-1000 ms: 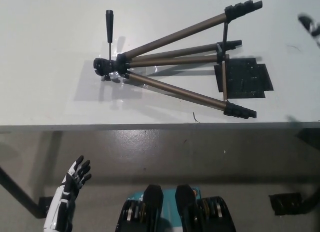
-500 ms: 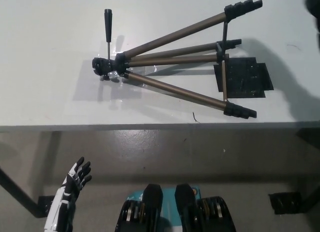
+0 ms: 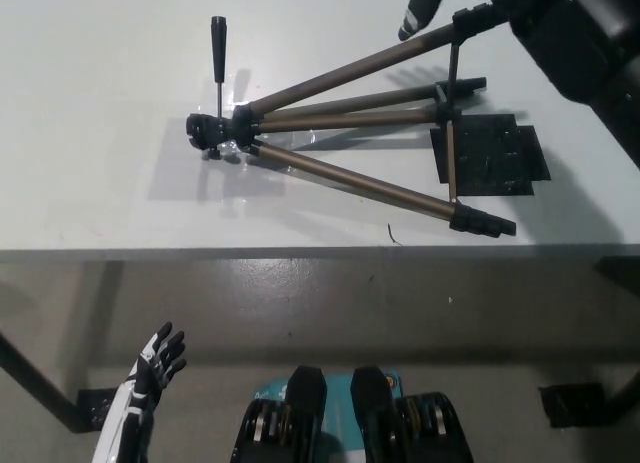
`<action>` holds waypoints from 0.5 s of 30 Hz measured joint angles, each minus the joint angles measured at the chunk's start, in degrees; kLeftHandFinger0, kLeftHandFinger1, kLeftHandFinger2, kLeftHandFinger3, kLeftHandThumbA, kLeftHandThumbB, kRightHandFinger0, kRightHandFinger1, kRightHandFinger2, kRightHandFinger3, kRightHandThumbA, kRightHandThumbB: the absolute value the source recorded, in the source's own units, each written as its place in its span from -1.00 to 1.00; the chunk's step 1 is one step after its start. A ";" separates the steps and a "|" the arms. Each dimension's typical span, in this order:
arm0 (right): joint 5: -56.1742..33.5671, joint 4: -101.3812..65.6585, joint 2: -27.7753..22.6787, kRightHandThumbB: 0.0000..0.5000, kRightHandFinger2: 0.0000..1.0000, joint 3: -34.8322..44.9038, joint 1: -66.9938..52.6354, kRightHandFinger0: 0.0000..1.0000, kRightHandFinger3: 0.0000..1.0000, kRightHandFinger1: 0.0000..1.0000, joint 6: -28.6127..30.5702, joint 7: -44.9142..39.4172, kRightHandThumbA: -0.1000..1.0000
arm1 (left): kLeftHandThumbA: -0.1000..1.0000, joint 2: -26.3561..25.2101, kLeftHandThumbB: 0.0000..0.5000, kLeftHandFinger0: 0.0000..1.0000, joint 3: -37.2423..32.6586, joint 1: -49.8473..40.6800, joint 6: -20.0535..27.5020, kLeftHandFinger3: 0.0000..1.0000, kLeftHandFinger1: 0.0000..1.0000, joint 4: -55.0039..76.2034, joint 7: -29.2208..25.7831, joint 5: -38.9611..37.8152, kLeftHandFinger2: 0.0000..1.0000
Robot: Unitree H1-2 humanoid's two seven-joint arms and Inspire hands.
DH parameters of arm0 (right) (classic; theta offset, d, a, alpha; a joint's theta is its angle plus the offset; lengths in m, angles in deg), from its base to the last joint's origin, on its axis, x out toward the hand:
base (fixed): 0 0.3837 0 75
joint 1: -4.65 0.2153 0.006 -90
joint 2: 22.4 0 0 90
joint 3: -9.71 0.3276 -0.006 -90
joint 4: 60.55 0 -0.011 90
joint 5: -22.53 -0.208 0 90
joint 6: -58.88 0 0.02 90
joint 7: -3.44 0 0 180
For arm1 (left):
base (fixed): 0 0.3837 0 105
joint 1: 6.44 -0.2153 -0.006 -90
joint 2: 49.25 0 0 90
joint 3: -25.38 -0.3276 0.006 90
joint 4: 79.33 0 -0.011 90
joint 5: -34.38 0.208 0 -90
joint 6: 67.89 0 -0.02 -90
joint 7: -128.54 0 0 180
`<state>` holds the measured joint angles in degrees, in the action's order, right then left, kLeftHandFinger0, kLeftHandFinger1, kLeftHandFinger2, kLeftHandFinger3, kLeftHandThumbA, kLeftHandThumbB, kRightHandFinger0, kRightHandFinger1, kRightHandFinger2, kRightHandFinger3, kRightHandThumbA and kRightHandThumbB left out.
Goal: A tripod lies near the right hand side of the table and the robot grab a leg of the tripod using its right hand and put it up right.
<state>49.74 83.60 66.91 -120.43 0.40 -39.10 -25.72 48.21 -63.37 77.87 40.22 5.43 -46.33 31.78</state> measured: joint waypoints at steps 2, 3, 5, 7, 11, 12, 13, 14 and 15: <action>0.21 1.63 0.93 1.00 1.00 0.26 0.56 1.00 1.00 1.00 -0.73 -0.90 0.62 | 1.00 -0.01 0.10 1.00 -0.06 -0.30 0.11 1.00 1.00 0.00 0.00 0.07 1.00; 0.26 2.52 1.55 1.00 1.00 0.44 0.64 1.00 1.00 1.00 -1.18 -1.57 0.66 | 1.00 -0.01 0.08 1.00 -0.13 -0.56 0.18 1.00 1.00 0.00 0.01 0.11 1.00; 0.29 4.15 2.35 1.00 1.00 0.64 0.55 1.00 1.00 1.00 -1.43 -2.64 0.70 | 1.00 -0.05 0.07 1.00 -0.23 -0.99 0.22 1.00 1.00 0.01 0.02 0.12 1.00; 0.27 5.75 2.94 1.00 1.00 1.01 0.40 1.00 1.00 1.00 -1.35 -3.64 0.78 | 1.00 -0.12 0.12 1.00 -0.31 -1.39 0.22 1.00 1.00 0.02 0.02 0.12 1.00; 0.36 9.19 3.36 1.00 1.00 1.16 0.14 1.00 1.00 1.00 -0.12 -5.01 0.91 | 1.00 -0.12 0.04 1.00 -0.33 -1.57 0.21 1.00 1.00 0.06 0.01 0.11 1.00; 0.47 10.10 3.40 1.00 1.00 1.14 -0.03 1.00 1.00 1.00 0.39 -5.34 0.93 | 1.00 -0.12 0.01 1.00 -0.33 -1.57 0.21 1.00 1.00 0.09 0.01 0.11 1.00; 0.55 10.85 3.43 1.00 1.00 1.12 -0.15 1.00 1.00 1.00 0.88 -5.50 0.90 | 1.00 -0.12 0.07 1.00 -0.33 -1.57 0.21 1.00 1.00 0.10 0.02 0.11 1.00; 0.64 11.71 3.50 1.00 1.00 1.10 -0.23 1.00 1.00 1.00 1.30 -5.67 0.87 | 1.00 -0.12 0.06 1.00 -0.33 -1.57 0.21 1.00 1.00 0.10 0.01 0.11 1.00; 0.72 12.60 3.62 1.00 1.00 1.11 -0.33 1.00 1.00 1.00 1.54 -5.80 0.85 | 1.00 -0.12 0.05 1.00 -0.32 -1.57 0.21 1.00 1.00 0.10 0.01 0.10 1.00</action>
<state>50.45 96.20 70.52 -119.31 0.08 -37.56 -31.51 48.09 -63.70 76.30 40.43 5.53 -46.32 31.88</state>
